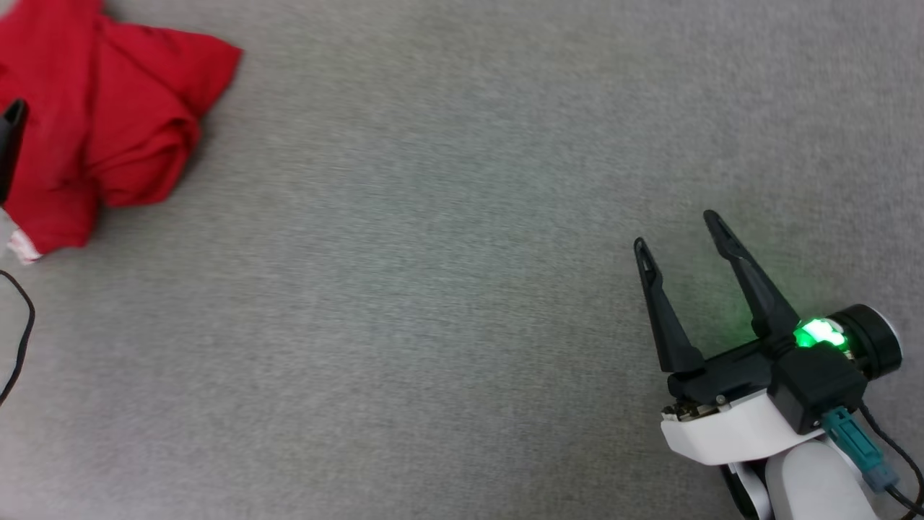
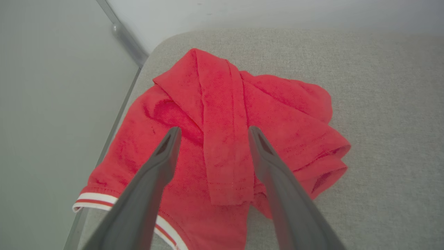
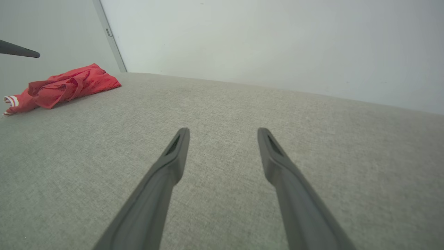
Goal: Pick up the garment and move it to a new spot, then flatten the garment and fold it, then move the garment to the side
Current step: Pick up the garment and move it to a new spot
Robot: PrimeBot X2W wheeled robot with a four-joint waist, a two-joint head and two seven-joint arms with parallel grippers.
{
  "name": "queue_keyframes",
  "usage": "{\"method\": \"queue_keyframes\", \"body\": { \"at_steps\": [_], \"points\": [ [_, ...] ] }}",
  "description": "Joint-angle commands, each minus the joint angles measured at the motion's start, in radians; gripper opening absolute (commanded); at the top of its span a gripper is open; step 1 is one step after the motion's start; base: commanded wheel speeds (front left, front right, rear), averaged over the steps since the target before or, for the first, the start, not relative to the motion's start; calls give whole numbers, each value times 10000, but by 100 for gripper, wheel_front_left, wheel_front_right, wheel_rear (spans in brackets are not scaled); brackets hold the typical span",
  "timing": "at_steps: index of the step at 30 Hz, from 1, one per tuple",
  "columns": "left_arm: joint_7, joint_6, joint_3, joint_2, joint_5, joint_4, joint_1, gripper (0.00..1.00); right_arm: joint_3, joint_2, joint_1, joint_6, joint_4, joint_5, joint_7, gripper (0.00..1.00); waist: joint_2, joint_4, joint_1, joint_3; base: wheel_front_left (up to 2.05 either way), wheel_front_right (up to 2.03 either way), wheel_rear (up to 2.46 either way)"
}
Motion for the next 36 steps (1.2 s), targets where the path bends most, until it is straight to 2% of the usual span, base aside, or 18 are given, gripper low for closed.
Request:
{"method": "queue_keyframes", "body": {
  "at_steps": [1, 3, 6, 9, 17, 18, 26, 31, 36],
  "points": [
    [304, 12, -131, 60, -219, 40, -150, 100, -17, 38, -143, -7, -45, 10, -21, 100, 0, -579, -3, 643, 0, 0, 0],
    [1427, 13, -286, 564, -1084, 177, -498, 100, 45, 84, -180, -5, -107, -58, -21, 100, 0, -764, -3, 868, 0, 0, 0],
    [2780, 11, -395, 997, -2110, 389, -851, 100, -30, 120, -220, -7, -161, -99, -21, 100, 0, -992, -3, 1154, 0, 0, 0],
    [3576, 11, -453, 1370, -2507, 773, -1155, 100, -78, 162, -214, -7, -142, -158, -18, 100, 0, -1158, -3, 1416, 0, 0, 0],
    [4698, 11, -1037, 1269, -3076, 1502, -1233, 100, -124, 158, -229, -13, -21, -220, 17, 100, 0, -1356, -3, 1754, 0, 0, 0],
    [4733, 12, -1274, 1230, -3177, 1540, -1155, 0, -123, 166, -245, -13, 101, -245, 42, 100, 0, -1333, -3, 1737, 0, 0, 0],
    [3166, 12, -1292, 1569, -3009, 1494, -1318, 0, 73, 193, -204, -10, 301, -143, 5, 100, 0, -1212, -3, 930, 0, 0, 0],
    [1859, 10, -1332, 1680, -2861, 1260, -1513, 0, 108, 208, -156, -8, 482, 56, -21, 100, 0, -1179, -3, -65, 0, 0, 0],
    [1100, 10, -1542, 1818, -2923, 581, -1387, 0, 47, 212, 60, -8, 746, 359, -19, 100, 0, -1192, -3, -1163, 0, 0, 0]
  ]
}}
